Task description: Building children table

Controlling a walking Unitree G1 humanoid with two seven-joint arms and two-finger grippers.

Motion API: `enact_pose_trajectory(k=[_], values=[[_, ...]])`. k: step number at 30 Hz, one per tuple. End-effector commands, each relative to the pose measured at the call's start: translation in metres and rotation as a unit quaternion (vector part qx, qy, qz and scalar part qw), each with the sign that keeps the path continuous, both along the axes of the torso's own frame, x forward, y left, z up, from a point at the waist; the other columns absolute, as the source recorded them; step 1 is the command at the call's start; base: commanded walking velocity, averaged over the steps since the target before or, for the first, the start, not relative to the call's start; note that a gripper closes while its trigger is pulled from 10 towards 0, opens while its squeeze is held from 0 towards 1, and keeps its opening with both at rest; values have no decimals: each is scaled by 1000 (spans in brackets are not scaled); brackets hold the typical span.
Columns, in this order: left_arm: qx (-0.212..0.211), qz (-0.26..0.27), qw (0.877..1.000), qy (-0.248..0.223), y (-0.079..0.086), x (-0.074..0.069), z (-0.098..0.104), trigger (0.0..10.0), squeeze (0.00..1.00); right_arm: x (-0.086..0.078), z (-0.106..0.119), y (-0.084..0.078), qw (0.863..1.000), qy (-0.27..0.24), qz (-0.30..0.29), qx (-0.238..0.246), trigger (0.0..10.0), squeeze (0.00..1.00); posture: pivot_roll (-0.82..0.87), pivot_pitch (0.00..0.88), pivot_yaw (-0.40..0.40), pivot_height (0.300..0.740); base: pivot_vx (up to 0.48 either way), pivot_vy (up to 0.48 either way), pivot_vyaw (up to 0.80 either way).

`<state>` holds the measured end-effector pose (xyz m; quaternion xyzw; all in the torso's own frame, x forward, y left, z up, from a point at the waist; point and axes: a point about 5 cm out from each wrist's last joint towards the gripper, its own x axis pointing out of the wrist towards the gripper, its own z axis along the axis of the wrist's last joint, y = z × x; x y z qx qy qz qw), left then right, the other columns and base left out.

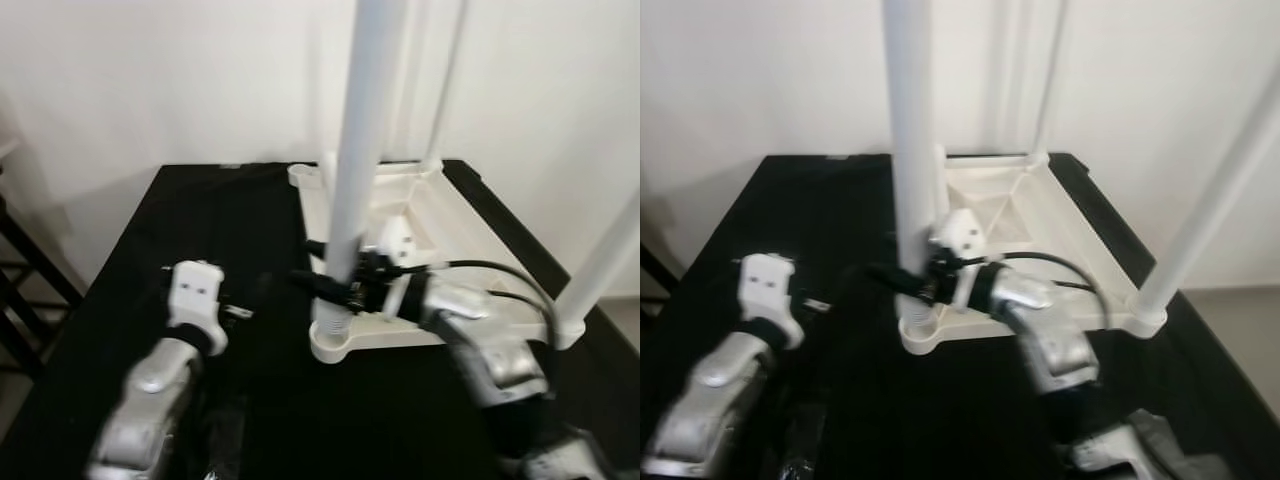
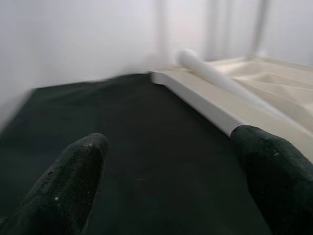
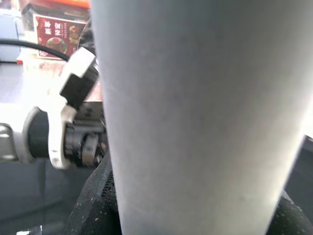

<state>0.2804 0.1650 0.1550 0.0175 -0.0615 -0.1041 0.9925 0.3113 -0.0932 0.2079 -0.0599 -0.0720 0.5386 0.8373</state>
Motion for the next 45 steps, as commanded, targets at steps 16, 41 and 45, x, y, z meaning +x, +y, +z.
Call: enact_pose_trajectory(k=[16, 41, 45], values=[[60, -32, 998, -10, -10, -13, 7, 10000, 0, 18, 8, -17, 1000, 13, -23, 4, 10000, 0, -30, 2, -38, 740, 0, -117, 0], [41, 17, 999, -6, -3, -15, 13, 10000, 0, 30, 12, 21, 999, 7, -28, 19, 10000, 0, -21, 46, -54, 740, 0, -181, 128], [44, 18, 999, -8, -3, -16, 14, 10000, 0, 35, 16, 20, 999, 4, -35, 16, 10000, 0, -21, 52, -56, 740, 0, 0, 800]])
